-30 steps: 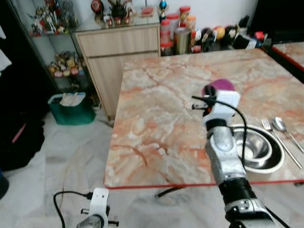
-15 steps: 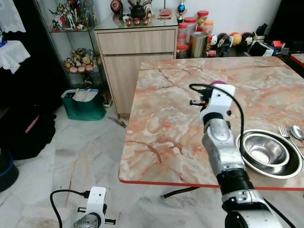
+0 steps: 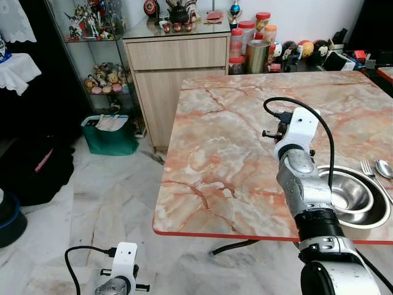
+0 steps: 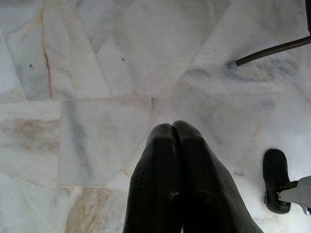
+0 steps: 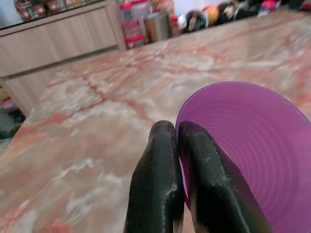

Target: Setting the table

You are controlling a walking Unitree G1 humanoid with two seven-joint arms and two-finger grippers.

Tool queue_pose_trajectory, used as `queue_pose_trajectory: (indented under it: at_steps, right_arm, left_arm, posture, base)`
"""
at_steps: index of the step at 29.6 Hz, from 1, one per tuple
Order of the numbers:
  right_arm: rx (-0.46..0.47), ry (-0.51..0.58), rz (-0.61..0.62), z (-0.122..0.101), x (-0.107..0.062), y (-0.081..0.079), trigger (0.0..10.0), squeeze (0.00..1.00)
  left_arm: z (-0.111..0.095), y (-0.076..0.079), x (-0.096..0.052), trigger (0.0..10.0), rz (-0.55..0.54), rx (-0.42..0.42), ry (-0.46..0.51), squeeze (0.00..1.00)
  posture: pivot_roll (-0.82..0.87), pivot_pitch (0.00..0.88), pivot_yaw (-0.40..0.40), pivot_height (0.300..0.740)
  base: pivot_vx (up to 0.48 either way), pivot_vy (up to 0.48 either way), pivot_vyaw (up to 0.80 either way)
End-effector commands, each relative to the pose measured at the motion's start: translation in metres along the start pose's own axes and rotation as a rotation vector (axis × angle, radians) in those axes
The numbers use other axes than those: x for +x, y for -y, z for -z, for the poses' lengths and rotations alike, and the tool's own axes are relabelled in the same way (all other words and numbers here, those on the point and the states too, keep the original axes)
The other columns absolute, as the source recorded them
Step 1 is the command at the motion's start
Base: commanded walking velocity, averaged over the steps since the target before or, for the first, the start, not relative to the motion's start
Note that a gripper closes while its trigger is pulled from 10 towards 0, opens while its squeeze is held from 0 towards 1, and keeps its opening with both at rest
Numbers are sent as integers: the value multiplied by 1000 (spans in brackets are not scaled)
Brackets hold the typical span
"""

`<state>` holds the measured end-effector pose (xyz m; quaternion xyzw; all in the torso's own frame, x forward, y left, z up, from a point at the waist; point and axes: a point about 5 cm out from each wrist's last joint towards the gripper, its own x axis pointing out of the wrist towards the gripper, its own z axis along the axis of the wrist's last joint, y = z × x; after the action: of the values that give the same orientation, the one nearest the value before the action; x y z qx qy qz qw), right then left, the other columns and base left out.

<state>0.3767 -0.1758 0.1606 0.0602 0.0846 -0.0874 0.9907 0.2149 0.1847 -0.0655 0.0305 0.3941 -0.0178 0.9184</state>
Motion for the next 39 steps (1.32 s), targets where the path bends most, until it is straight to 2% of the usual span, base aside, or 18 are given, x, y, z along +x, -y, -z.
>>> queue_pose_trajectory:
  at_steps: [1, 6, 10, 11, 12, 13, 15, 17, 21, 31, 39]
  right_arm:
    - [56, -26, -51, -6, 3, -9, 10000, 0]
    - [74, -76, -75, -1, 3, -12, 10000, 0]
    - [21, -99, -110, 2, 3, -14, 10000, 0]
    - [-14, -103, -120, 3, 3, -15, 10000, 0]
    - [-99, -108, -128, 5, 3, -15, 10000, 0]
    - [-99, -108, -128, 5, 3, -15, 10000, 0]
    - [-194, -112, -118, 11, 2, -12, 10000, 0]
    - [-161, -132, -113, 15, 1, -11, 10000, 0]
    - [-171, -158, -106, 19, 1, -8, 10000, 0]
    - [-97, -197, -107, 26, -2, -10, 10000, 0]
    - [-87, -213, -101, 30, -3, -11, 10000, 0]
  left_arm:
    - [3, -5, -1, 10000, -13, -9, -14, 0]
    - [3, -5, -1, 10000, -12, -8, -17, 0]
    - [5, -4, -1, 10000, -9, -10, -26, 0]
    - [6, -4, -1, 10000, -6, -11, -32, 0]
    - [7, -3, -2, 10000, 1, -11, -36, 0]
    - [7, -3, -2, 10000, 1, -11, -36, 0]
    - [8, -1, -2, 10000, 6, -14, -36, 0]
    - [9, 0, -2, 10000, 11, -14, -41, 0]
    - [10, 0, -2, 10000, 18, -13, -47, 0]
    - [13, 1, -3, 10000, 30, -6, -59, 0]
    - [14, 3, -3, 10000, 41, -2, -67, 0]
  posture:
    - [-68, 0, 57, 740]
    - [-67, 0, 56, 740]
    - [-68, 0, 55, 740]
    - [-70, 0, 54, 740]
    - [-70, 0, 53, 740]
    - [-70, 0, 53, 740]
    - [-68, 0, 51, 740]
    - [-72, 0, 53, 740]
    - [-71, 0, 50, 740]
    - [-76, 0, 51, 740]
    - [-76, 0, 50, 740]
  base:
    - [0, 0, 0]
    - [0, 0, 0]
    - [0, 0, 0]
    - [0, 0, 0]
    - [0, 0, 0]
    - [0, 0, 0]
    - [0, 0, 0]
    - [0, 0, 0]
    - [0, 0, 0]
    - [0, 0, 0]
    - [0, 0, 0]
